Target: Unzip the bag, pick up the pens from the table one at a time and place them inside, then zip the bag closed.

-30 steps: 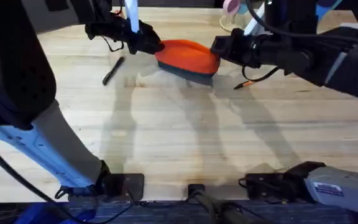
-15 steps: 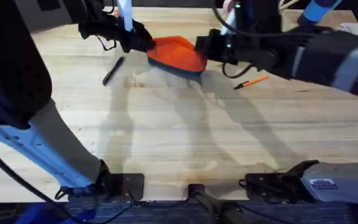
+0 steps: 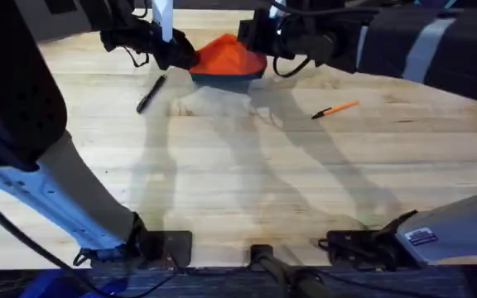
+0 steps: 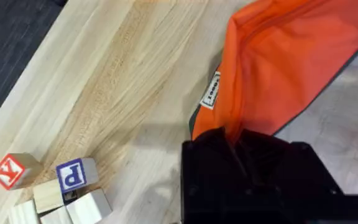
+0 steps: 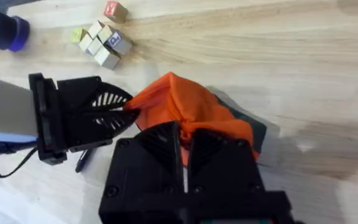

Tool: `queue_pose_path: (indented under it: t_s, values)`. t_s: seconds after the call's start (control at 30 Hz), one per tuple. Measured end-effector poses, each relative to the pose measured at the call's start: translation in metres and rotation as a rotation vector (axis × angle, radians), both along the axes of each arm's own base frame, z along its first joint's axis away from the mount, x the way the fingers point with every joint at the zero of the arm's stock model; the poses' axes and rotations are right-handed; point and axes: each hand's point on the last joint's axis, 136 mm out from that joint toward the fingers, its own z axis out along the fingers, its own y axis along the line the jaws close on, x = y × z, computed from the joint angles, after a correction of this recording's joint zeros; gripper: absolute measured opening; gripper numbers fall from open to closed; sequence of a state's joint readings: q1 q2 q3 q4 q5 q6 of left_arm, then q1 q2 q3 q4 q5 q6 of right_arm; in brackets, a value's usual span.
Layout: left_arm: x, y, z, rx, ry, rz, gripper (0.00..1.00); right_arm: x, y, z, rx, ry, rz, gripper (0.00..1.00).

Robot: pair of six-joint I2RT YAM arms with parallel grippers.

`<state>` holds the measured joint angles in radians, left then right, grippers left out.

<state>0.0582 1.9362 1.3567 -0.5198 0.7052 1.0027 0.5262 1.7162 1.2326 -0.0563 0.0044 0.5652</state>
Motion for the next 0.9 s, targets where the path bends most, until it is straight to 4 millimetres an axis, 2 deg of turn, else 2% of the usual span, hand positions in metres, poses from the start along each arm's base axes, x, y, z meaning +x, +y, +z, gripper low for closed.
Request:
queue_pose_path:
  t_s: [0.63, 0.9]
  values:
    - [0.0, 0.0001, -0.0003, 0.002, 0.0, 0.001, 0.043, 0.0009, 0.0022, 0.0006, 0.003, -0.002, 0.004, 0.031]
    - [-0.0008, -0.0009, 0.0001, -0.004, 0.003, -0.003, 0.043, -0.0041, -0.0005, -0.0064, -0.025, 0.027, 0.013, 0.031]
